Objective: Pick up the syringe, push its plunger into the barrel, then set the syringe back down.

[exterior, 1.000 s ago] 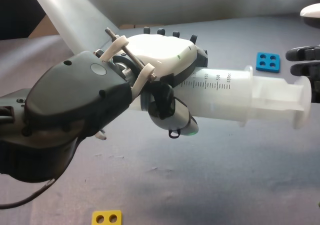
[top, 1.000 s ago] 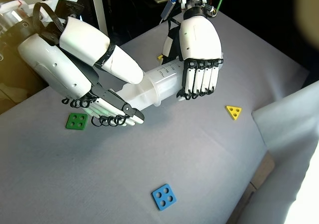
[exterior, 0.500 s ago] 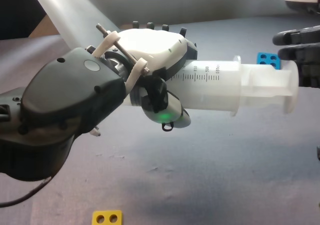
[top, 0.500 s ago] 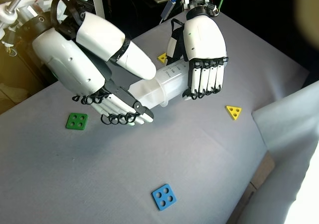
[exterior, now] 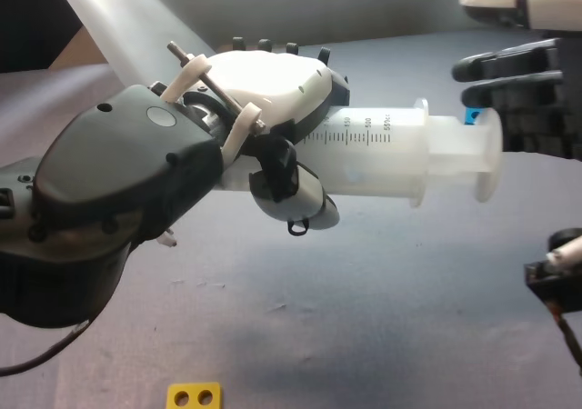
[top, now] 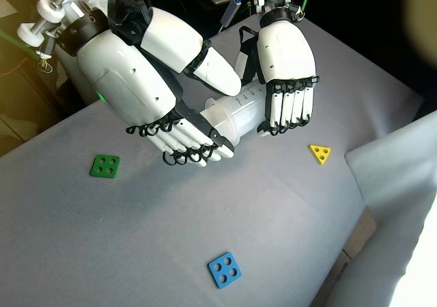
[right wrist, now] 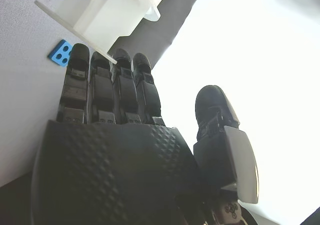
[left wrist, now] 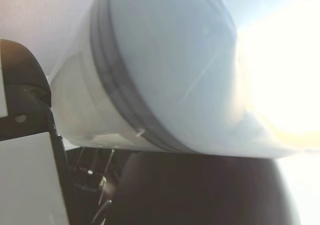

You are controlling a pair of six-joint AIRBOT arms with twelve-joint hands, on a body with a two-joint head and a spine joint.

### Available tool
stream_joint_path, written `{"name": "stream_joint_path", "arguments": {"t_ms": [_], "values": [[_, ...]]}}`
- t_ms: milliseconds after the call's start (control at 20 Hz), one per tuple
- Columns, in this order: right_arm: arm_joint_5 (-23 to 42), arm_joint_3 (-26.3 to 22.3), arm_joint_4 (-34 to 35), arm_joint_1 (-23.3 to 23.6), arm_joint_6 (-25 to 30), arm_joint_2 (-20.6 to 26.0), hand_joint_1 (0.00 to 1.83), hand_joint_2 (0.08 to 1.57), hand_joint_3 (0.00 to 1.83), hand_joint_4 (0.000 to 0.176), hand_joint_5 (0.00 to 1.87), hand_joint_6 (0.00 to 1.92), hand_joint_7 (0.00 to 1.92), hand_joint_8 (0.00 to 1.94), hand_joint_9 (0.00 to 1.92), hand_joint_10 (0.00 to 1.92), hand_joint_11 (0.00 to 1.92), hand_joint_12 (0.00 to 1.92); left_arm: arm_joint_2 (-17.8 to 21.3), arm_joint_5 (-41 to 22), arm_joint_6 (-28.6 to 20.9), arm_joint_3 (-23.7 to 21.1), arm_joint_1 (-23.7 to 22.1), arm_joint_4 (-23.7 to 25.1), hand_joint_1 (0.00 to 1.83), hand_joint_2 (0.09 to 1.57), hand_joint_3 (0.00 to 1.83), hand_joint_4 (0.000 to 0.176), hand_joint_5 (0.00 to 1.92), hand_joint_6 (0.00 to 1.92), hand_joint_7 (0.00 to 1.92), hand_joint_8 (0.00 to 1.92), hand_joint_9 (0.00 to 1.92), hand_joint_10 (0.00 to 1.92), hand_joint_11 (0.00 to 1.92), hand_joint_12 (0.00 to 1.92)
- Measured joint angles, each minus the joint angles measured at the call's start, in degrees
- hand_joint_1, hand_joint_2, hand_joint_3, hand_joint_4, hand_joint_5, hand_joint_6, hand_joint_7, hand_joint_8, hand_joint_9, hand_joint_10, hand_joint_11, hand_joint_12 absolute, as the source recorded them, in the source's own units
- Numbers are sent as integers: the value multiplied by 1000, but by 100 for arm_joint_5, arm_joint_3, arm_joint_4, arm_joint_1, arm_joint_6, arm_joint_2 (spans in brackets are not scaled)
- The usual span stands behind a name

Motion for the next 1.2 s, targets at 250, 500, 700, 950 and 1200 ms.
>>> {"name": "stream_joint_path", "arguments": {"t_ms": [250, 500, 700, 950, 1200], "values": [[-11, 258, -74, 107, -79, -474, 0, 1267, 0, 0, 261, 5, 253, 3, 179, 2, 0, 366, 20, -101, 7, 28, 0, -13, 1317, 1272, 0, 0, 728, 1307, 633, 1531, 598, 1664, 429, 1591], [-98, 494, -72, 216, -131, -920, 0, 1266, 0, 0, 262, 0, 246, 0, 176, 0, 0, 375, 35, -201, 7, 33, 0, -61, 1283, 1266, 1, 0, 742, 1306, 643, 1509, 599, 1611, 456, 1571], [-227, 540, -188, 243, -133, -1110, 0, 1272, 1, 0, 258, 9, 243, 8, 169, 7, 0, 356, 42, -243, 15, 33, 0, -125, 1280, 1274, 1, 0, 727, 1315, 622, 1538, 598, 1629, 468, 1565], [76, 326, -81, 297, -468, -555, 0, 1271, 0, 0, 268, 3, 254, 2, 180, 4, 0, 365, 37, -61, -63, 31, 0, -7, 1287, 1270, 1, 0, 743, 1294, 622, 1536, 596, 1636, 483, 1554], [490, -74, -166, 387, -1272, 127, 0, 1270, 0, 0, 276, 3, 274, 4, 205, 9, 0, 414, -15, 393, -59, -59, -4, 50, 1286, 1258, 0, 0, 753, 1286, 658, 1493, 617, 1589, 474, 1549]]}}
